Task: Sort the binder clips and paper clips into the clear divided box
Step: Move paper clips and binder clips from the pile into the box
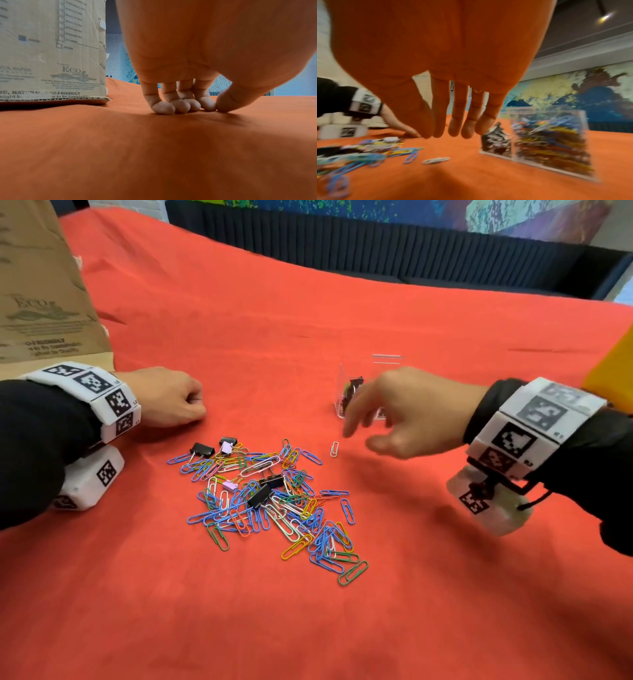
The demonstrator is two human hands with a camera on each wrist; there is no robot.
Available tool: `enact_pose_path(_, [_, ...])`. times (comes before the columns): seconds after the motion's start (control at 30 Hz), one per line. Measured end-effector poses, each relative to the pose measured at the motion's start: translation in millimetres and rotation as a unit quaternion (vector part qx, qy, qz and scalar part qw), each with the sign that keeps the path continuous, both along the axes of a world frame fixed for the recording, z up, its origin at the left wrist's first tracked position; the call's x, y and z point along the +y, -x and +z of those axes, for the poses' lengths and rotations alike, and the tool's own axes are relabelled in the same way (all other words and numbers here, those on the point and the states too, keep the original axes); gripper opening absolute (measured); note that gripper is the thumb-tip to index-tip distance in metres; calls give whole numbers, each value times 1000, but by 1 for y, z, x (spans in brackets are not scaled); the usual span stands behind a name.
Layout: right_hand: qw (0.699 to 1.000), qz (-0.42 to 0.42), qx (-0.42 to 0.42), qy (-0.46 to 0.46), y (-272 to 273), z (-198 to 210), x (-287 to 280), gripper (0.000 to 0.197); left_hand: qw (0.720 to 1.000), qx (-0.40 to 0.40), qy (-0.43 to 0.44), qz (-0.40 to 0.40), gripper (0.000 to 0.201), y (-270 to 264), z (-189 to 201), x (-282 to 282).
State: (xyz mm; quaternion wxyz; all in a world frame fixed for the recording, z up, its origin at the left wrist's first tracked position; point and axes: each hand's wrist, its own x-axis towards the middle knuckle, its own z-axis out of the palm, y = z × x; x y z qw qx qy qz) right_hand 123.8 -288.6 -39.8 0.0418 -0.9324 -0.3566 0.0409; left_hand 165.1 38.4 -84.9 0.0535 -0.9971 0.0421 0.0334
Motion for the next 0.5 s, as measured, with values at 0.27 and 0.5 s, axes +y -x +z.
enact_pose_path(0.27, [994,78,48,60,7,-25,57,74,1000,-8,10,1,23,0,-2,2])
enact_pose_path(0.5, [992,108,59,27,27,-22,62,46,1000,-8,16,-5,21,-1,-2,1])
